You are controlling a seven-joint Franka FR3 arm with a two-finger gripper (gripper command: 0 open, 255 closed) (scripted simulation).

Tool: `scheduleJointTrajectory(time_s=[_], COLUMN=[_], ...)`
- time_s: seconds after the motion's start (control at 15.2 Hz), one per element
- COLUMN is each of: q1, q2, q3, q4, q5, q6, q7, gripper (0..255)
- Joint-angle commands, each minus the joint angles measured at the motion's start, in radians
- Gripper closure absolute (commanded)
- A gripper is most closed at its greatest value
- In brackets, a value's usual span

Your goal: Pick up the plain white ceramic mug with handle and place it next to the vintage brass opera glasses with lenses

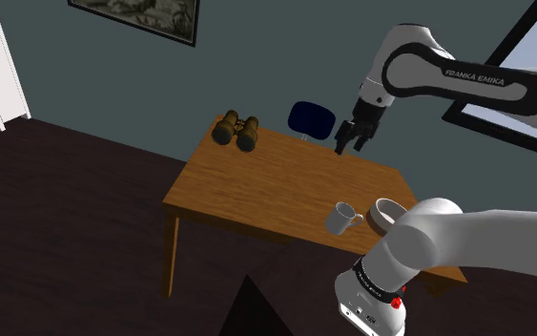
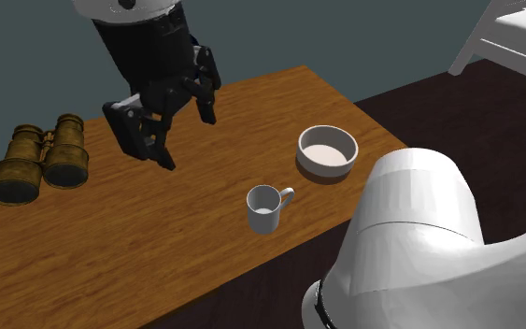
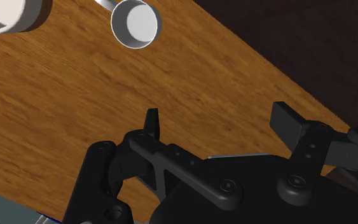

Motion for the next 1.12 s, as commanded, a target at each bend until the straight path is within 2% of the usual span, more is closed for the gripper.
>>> scheduleJointTrajectory(time_s=[0.0, 0.59, 1.06], q1=[-0.022, -0.128, -0.211], q2=[0.006, 0.11, 0.304], q3=[-0.014, -0.089, -0.157], q4=[-0.055, -0.273, -0.392], q5=[-0.007, -0.049, -0.087], q6=[0.049, 0.31, 0.576], q7=[0.021, 0.101, 0.156], gripper=[0, 0, 0])
